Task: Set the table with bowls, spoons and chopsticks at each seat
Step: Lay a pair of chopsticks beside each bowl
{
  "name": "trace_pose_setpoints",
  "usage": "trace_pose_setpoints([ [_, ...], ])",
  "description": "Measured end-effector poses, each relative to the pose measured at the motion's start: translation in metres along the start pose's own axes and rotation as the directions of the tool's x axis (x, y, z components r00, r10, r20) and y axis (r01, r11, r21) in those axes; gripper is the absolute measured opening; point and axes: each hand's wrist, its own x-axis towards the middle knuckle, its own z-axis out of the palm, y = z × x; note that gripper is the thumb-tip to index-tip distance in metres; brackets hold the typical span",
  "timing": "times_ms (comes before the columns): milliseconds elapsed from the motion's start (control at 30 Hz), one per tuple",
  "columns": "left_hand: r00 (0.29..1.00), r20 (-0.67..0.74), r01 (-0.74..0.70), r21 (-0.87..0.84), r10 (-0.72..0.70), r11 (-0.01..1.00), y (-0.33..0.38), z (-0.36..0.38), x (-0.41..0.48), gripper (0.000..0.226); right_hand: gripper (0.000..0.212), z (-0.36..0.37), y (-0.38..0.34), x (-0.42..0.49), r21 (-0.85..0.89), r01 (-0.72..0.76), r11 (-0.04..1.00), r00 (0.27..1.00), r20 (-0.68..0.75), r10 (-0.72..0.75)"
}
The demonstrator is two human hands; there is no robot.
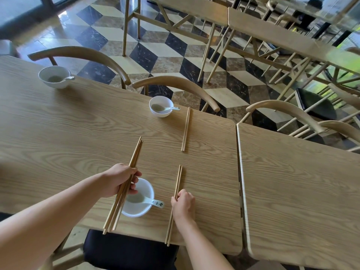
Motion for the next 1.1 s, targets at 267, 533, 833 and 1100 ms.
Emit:
trace_pose_setpoints([
  [267,1.000,-0.016,0.005,0.000,-0.005,1.000,0.000,-0.005,-0.001,0.026,0.013,0.003,0.000,0.001,0.002,-0.016,1.000,1.000,-0.017,0.016],
  [533,0.999,-0.032,0.017,0.005,-0.017,1.000,-0.005,-0.011,0.002,0.026,0.015,0.004,0.002,0.003,0.009,-0.022,1.000,1.000,-0.010,0.022],
  [833,1.000,-0.012,0.017,0.007,-0.017,1.000,-0.004,-0.008,0.002,0.024,0.014,0.005,0.005,0.006,-0.001,-0.024,1.000,1.000,-0.016,0.024],
  [1100,1.000,0.006,-0.012,0.024,0.012,1.000,-0.007,-0.008,-0.005,0.026,0.019,0.000,0.008,-0.008,-0.008,-0.088,0.996,0.993,-0.084,0.087],
])
